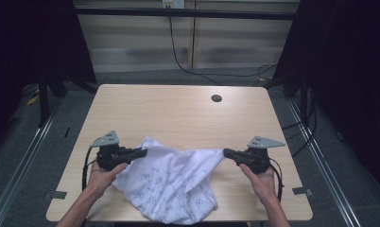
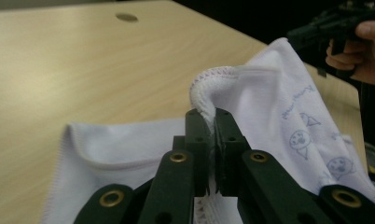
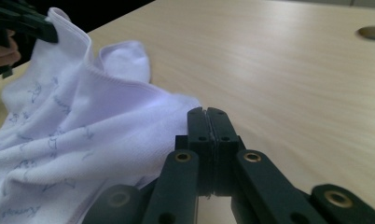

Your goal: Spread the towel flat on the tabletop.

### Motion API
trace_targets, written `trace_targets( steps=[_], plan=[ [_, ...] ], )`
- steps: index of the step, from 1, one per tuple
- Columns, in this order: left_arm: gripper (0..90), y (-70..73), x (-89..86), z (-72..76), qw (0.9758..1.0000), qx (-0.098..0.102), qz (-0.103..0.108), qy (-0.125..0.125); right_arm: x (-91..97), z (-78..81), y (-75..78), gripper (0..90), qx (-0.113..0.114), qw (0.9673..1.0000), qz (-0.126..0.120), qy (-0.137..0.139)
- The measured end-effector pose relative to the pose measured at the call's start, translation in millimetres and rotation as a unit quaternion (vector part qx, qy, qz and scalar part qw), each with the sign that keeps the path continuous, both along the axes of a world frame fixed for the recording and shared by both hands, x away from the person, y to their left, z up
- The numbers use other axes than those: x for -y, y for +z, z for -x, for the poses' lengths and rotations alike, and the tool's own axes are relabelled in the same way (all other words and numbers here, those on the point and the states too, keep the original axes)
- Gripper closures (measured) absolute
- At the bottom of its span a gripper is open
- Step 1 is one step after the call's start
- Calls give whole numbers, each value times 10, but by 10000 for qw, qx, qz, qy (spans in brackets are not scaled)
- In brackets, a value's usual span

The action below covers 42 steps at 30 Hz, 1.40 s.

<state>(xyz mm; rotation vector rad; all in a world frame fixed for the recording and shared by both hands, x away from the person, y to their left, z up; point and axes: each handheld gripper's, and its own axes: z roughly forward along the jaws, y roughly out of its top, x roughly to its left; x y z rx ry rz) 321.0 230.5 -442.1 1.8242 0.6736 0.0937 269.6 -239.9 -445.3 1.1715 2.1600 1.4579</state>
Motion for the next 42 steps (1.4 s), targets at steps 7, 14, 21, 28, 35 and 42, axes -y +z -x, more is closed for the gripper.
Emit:
trace_targets(
  steps=[7,14,21,28,35,42],
  plan=[
    [863,243,-204,-14,9990,264,321,150,306,42,420,893,388,9989,-4,-276],
    [862,520,-209,-107,9968,547,448,377,257,-105,758,893,764,9965,-3,-343],
    [862,760,-264,-322,9943,698,482,648,161,-384,1012,892,979,9945,-21,-368],
    [861,932,-249,-516,9919,822,509,825,115,-652,1276,893,1159,9922,-3,-468],
    [665,859,-74,-886,9898,586,421,1226,151,-1072,1347,789,895,9937,129,-663],
    [541,455,-141,-938,9897,127,121,1424,184,-1059,846,635,402,9962,319,-698]
  ],
)
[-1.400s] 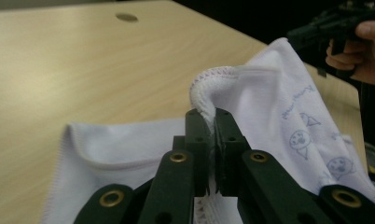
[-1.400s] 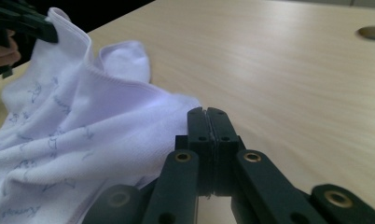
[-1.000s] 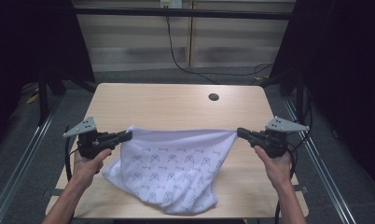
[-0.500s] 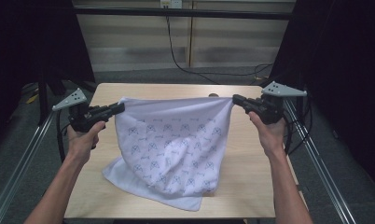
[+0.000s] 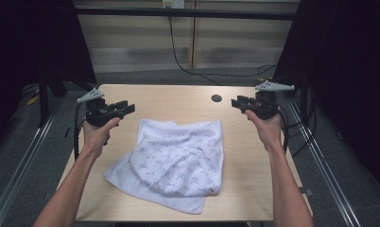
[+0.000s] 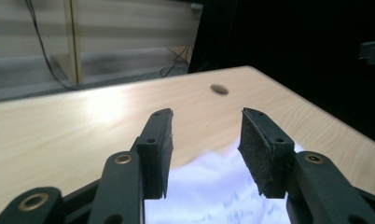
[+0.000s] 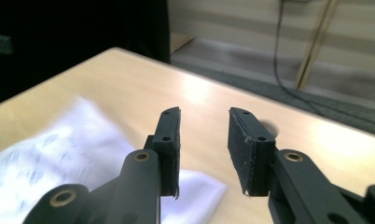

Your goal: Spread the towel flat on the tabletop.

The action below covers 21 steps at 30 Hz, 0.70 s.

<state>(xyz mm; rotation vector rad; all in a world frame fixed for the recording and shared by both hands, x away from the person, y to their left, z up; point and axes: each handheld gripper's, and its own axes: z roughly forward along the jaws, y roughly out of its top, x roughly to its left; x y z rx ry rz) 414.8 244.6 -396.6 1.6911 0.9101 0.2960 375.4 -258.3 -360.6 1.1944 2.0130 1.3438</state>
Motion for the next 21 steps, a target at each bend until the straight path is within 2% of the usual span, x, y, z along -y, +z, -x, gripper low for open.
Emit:
trace_targets(
  steps=[2,4,5,7,8,9,11,13,14,15,16,17,18,19,20,21],
  plan=[
    [554,-57,-51,34,10000,-64,23,-36,-11,114,-104,630,-32,9997,-221,130],
    [560,-120,-74,98,9999,-109,-54,-122,-62,251,-215,624,-88,9996,-160,207],
    [560,-158,-83,141,9998,-104,-82,-175,-62,251,-215,624,-88,9996,-160,207],
    [577,-245,-95,249,9994,-143,-114,-306,-126,393,-336,623,-196,9991,-108,354],
    [599,-335,-100,360,9987,-202,-139,-447,-182,552,-453,628,-248,9984,-141,488],
    [605,-335,-100,360,9987,-202,-139,-447,-182,552,-453,628,-248,9984,-141,488],
    [617,-410,-105,471,9978,-232,-154,-603,-225,696,-587,641,-314,9970,-286,642],
    [647,-493,-95,587,9968,-304,-148,-729,-292,830,-714,651,-438,9958,-143,790],
    [666,-532,-73,636,9953,-320,-270,-872,-321,900,-768,656,-489,9949,-198,864],
    [727,-569,-37,700,9938,-339,-392,-979,-345,963,-823,671,-567,9935,-251,959],
    [745,-589,-17,736,9934,-344,-393,-1024,-382,1031,-889,698,-654,9922,-247,1030],
    [753,-619,12,788,9911,-431,-380,-1198,-403,1067,-932,711,-738,9912,-234,1077],
    [758,-645,52,863,9891,-435,-482,-1325,-480,1184,-1035,711,-863,9895,-148,1153],
    [758,-664,88,941,9868,-398,-672,-1421,-480,1184,-1035,711,-863,9895,-148,1153],
    [760,-681,111,1008,9843,-405,-789,-1527,-523,1249,-1081,711,-915,9878,-177,1247],
    [760,-704,116,1078,9829,-416,-793,-1611,-569,1314,-1117,697,-947,9864,-128,1340]
  ],
)
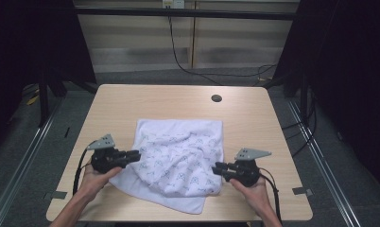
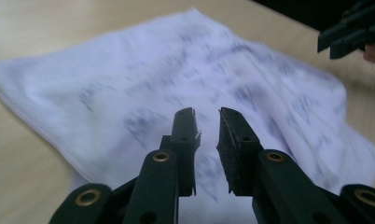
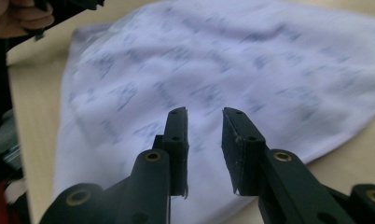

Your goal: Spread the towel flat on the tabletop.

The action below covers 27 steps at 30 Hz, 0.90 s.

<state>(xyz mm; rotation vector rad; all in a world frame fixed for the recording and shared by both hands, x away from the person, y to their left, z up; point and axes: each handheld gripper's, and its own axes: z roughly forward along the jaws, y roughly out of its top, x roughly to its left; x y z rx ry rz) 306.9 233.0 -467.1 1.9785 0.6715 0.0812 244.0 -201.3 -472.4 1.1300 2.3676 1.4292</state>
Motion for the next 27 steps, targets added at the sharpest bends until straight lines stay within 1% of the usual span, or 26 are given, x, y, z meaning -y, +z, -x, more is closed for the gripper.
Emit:
trace_targets(
  steps=[1,3,4,5,6,7,8,9,10,12,13,14,15,16,17,18,19,20,21,22,23,24,25,26,27],
  plan=[
    [757,-19,-5,33,10000,-33,6,-49,-62,68,-28,666,-2,9999,88,94],
    [735,-86,-8,92,9999,-69,-50,-91,-152,130,-56,607,5,9996,119,253],
    [720,-128,-4,95,9998,-151,-81,-80,-209,148,-80,566,-11,9993,135,340],
    [697,-178,5,89,9996,-204,-188,-20,-267,150,-107,525,-48,9988,193,452],
    [677,-208,10,80,9995,-232,-227,-8,-324,130,-150,486,-136,9983,178,546],
    [673,-254,22,70,9991,-304,-304,-13,-351,110,-177,458,-204,9982,155,535],
    [666,-281,35,72,9989,-314,-357,51,-387,74,-223,447,-241,9979,196,573],
    [667,-325,45,65,9983,-316,-476,67,-405,62,-245,436,-245,9977,242,587],
    [692,-350,55,60,9981,-347,-509,72,-431,47,-274,415,-241,9970,309,664],
    [705,-367,78,47,9974,-327,-644,61,-461,54,-291,397,-168,9963,415,732],
    [705,-369,84,34,9973,-332,-648,46,-481,74,-295,386,-71,9956,521,782],
    [705,-375,88,31,9974,-348,-624,82,-481,74,-295,386,-71,9956,521,782],
    [704,-376,83,26,9973,-377,-614,98,-499,95,-316,398,69,9945,654,816],
    [704,-373,81,24,9974,-389,-589,119,-499,95,-316,398,69,9945,654,816],
    [699,-363,74,22,9976,-372,-574,128,-513,107,-330,429,176,9937,759,811],
    [693,-346,56,16,9979,-349,-517,178,-529,123,-330,471,334,9918,930,806],
    [691,-314,20,6,9983,-349,-404,212,-536,129,-321,528,385,9906,1045,798],
    [690,-275,-31,-8,9987,-321,-264,305,-529,123,-314,621,409,9904,1104,719],
    [690,-238,-92,-25,9985,-294,-154,424,-513,111,-307,693,384,9911,1109,621],
    [694,-213,-155,-39,9980,-254,-71,574,-487,89,-301,754,300,9924,1041,577],
    [704,-203,-215,-53,9970,-232,-52,737,-439,57,-279,806,210,9945,879,526],
    [704,-210,-261,-66,9963,-227,-136,821,-439,57,-279,806,210,9945,879,526],
    [704,-235,-289,-77,9955,-250,-181,891,-413,45,-252,812,150,9960,740,487],
    [702,-268,-304,-86,9951,-309,-206,913,-378,26,-211,812,150,9973,563,455],
    [700,-300,-308,-93,9947,-327,-319,924,-338,6,-157,813,151,9985,334,399]
  ],
)
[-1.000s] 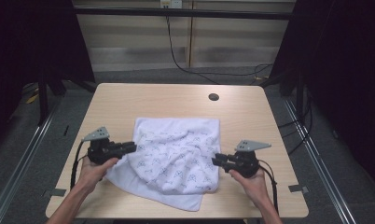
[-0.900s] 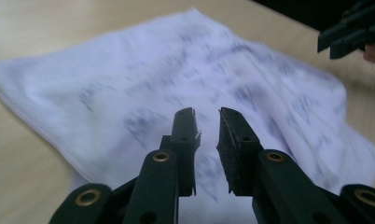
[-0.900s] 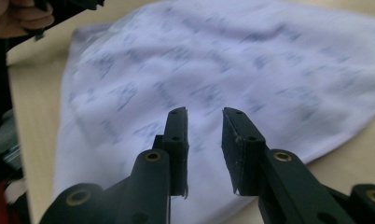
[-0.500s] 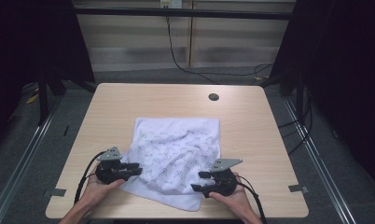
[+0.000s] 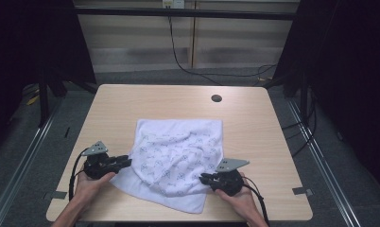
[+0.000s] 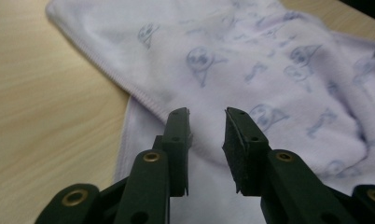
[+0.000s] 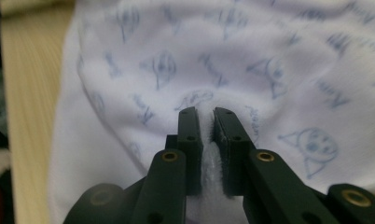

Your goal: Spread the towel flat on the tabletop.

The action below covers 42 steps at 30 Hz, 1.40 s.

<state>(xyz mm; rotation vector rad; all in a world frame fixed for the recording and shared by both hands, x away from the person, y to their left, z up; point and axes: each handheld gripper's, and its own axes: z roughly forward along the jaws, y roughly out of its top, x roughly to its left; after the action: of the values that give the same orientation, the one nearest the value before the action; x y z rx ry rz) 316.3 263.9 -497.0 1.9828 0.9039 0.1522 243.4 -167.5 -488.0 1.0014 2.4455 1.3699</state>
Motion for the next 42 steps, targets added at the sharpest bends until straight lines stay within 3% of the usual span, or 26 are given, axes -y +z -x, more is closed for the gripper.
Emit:
trace_targets(
  steps=[2,4,8,10,12,13,14,16,17,18,21,22,24,28,29,30,32,33,35,36,37,41,42],
  plan=[
    [693,-52,28,-10,9997,-56,-237,-37,80,-46,140,814,89,9993,-340,-120],
    [690,-97,62,-14,9991,-89,-414,-48,148,-115,280,817,256,9983,-445,-258],
    [689,-100,61,-17,9992,-103,-378,-69,285,-347,543,817,498,9963,-433,-555],
    [698,-98,64,-12,9989,-29,-463,-109,374,-507,646,817,543,9950,-416,-727],
    [698,-100,64,-8,9988,-6,-468,-106,474,-699,705,816,587,9921,-373,-1042],
    [701,-102,63,-4,9989,4,-464,-107,549,-856,698,816,575,9896,-363,-1267],
    [701,-100,60,3,9987,14,-493,-124,549,-856,698,816,575,9896,-363,-1267],
    [714,-87,60,31,9985,-60,-512,-166,619,-1028,628,810,491,9865,-285,-1536],
    [736,-81,60,58,9984,-107,-507,-242,659,-1141,505,782,284,9858,-282,-1633],
    [745,-76,63,103,9979,-109,-536,-339,651,-1163,444,758,178,9871,-248,-1572],
    [754,-45,90,263,9959,-160,-630,-621,595,-1124,366,678,130,9888,-169,-1476],
    [754,-31,93,307,9956,-146,-584,-718,532,-1010,352,584,144,9904,-54,-1371],
    [745,27,81,353,9955,-127,-361,-868,515,-924,366,558,203,9904,-57,-1365],
    [705,109,-24,247,9985,82,-109,-531,529,-534,424,515,318,9912,-221,-1269],
    [684,102,-45,197,9989,21,-102,-450,537,-358,415,499,335,9920,-149,-1205],
    [672,92,-52,153,9993,2,-121,-347,537,-358,415,499,335,9920,-149,-1205],
    [645,87,-57,78,9997,-10,-102,-235,536,-164,337,514,179,9946,-246,-991],
    [645,88,-45,43,9996,3,-116,-273,536,-164,337,514,179,9946,-246,-991],
    [627,76,5,-26,9994,4,-137,-313,479,-96,237,547,-18,9977,-122,-672],
    [610,68,36,-62,9991,-41,-158,-403,398,-87,109,545,-141,9981,72,-592],
    [602,62,72,-81,9990,-27,-133,-419,356,-95,48,545,-207,9982,93,-554],
    [561,27,201,-118,9982,-28,-86,-590,236,-142,-71,518,-323,9987,143,-376],
    [550,4,233,-116,9979,-48,-171,-626,201,-157,-93,515,-326,9988,191,-306]
  ],
)
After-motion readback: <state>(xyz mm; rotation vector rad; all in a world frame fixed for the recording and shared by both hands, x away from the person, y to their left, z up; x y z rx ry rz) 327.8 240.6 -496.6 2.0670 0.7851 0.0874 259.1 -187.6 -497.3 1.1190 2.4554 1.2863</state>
